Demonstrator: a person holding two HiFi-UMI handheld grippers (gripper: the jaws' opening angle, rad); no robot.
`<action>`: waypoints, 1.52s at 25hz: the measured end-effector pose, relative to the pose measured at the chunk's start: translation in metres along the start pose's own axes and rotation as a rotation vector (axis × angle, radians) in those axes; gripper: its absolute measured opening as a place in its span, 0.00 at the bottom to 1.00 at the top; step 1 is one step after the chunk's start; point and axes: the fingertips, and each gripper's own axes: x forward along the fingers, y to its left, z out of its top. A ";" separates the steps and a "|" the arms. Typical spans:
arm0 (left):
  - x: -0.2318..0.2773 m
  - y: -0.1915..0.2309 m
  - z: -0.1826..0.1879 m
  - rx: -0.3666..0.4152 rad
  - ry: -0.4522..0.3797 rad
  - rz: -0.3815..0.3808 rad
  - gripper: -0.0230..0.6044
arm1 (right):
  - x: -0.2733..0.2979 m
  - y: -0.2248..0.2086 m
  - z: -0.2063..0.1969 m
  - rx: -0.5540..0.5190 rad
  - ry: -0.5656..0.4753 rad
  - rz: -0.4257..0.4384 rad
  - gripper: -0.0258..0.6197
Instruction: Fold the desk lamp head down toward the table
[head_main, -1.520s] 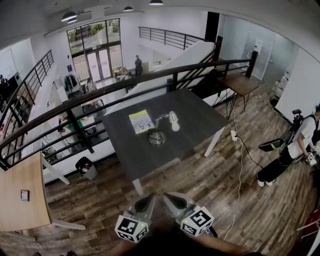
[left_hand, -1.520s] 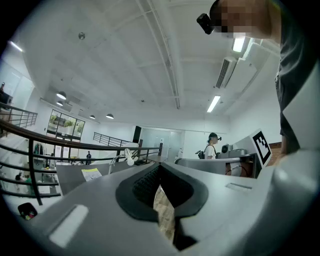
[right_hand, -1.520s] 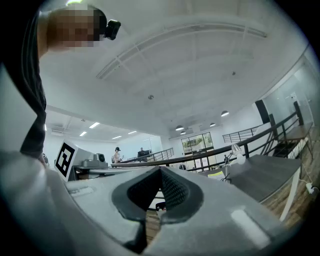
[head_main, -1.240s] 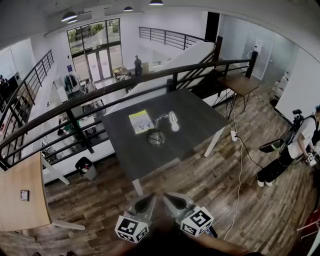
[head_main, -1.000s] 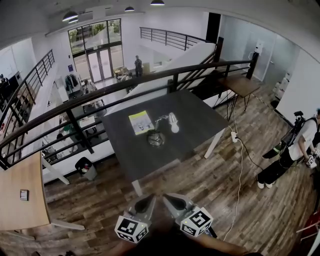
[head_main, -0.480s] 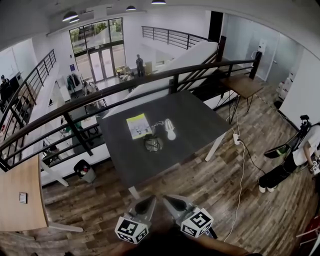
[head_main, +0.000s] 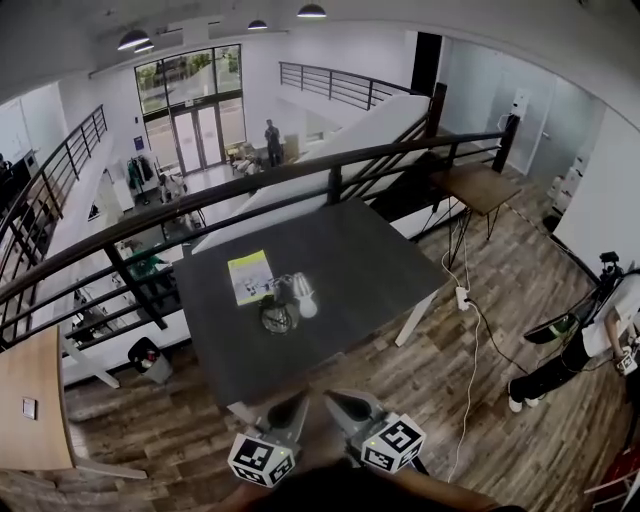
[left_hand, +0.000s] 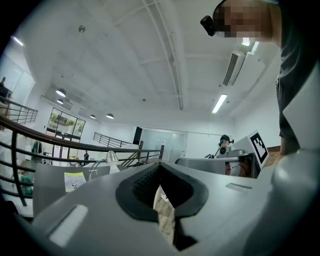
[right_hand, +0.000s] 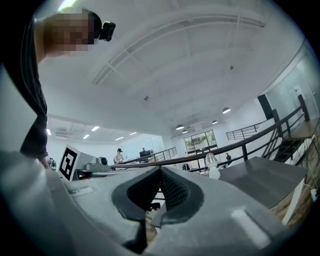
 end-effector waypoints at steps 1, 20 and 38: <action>0.009 -0.002 0.001 0.001 -0.006 0.001 0.03 | -0.002 -0.008 0.004 -0.004 0.000 0.002 0.04; 0.096 0.017 -0.004 0.004 0.042 -0.034 0.03 | 0.014 -0.091 0.011 0.091 -0.003 -0.028 0.04; 0.123 0.135 0.036 0.040 0.057 -0.195 0.03 | 0.144 -0.121 0.024 0.048 -0.007 -0.170 0.04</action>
